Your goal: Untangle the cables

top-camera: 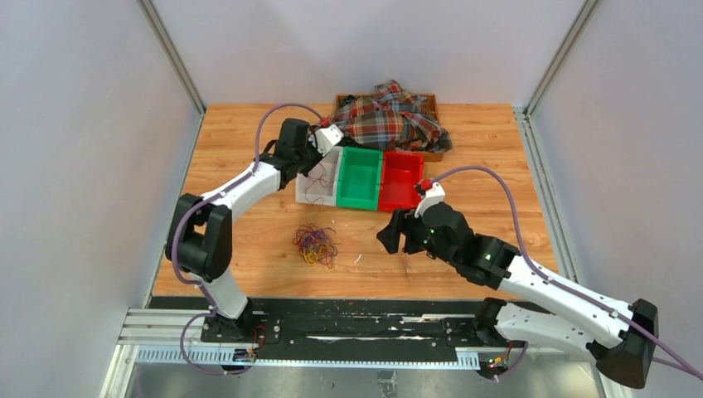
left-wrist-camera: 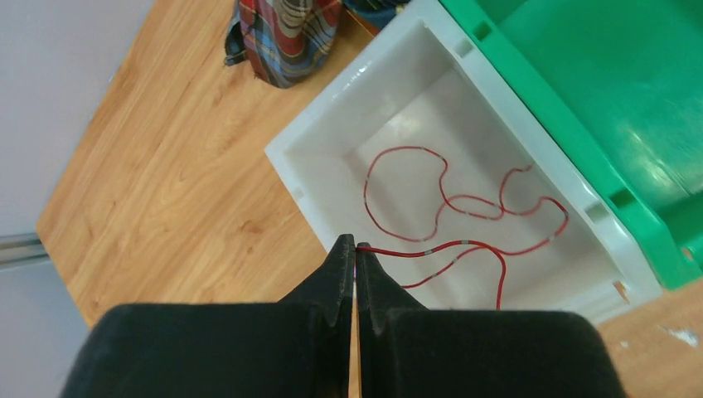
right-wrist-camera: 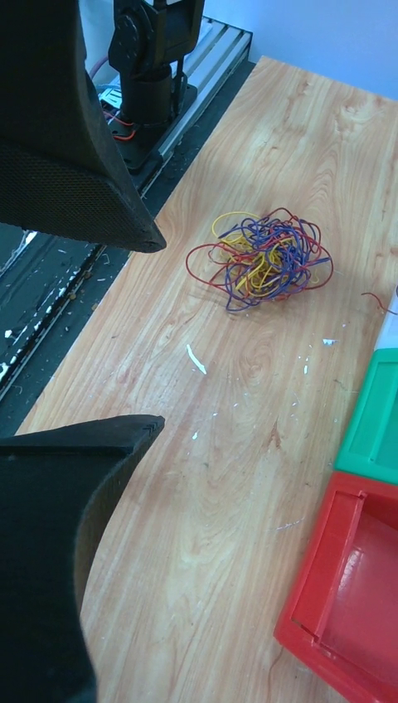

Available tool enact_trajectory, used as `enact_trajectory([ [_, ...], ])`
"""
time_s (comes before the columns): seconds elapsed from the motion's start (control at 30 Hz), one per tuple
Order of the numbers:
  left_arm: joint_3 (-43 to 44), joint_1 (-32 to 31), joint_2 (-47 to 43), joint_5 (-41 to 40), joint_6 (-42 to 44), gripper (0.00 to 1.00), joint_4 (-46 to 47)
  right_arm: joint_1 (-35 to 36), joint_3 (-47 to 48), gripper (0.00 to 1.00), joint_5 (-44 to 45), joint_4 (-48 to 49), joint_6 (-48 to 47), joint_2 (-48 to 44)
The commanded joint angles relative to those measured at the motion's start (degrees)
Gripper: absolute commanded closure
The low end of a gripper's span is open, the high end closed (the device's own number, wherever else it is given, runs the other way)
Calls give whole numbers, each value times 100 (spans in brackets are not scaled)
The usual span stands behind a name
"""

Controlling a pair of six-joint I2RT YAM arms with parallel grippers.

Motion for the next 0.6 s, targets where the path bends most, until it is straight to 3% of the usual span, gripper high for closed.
enact_trajectory([
  [0.0, 116, -50, 275, -377, -102, 100, 1109, -59, -4, 28, 120, 248, -17, 122],
  [0.27, 1139, -47, 722, -590, 180, 100, 1374, -118, 29, 28, 119, 300, -33, 299],
  [0.57, 267, -92, 843, -600, 293, 100, 1822, -227, -149, 29, 115, 331, 16, 183],
])
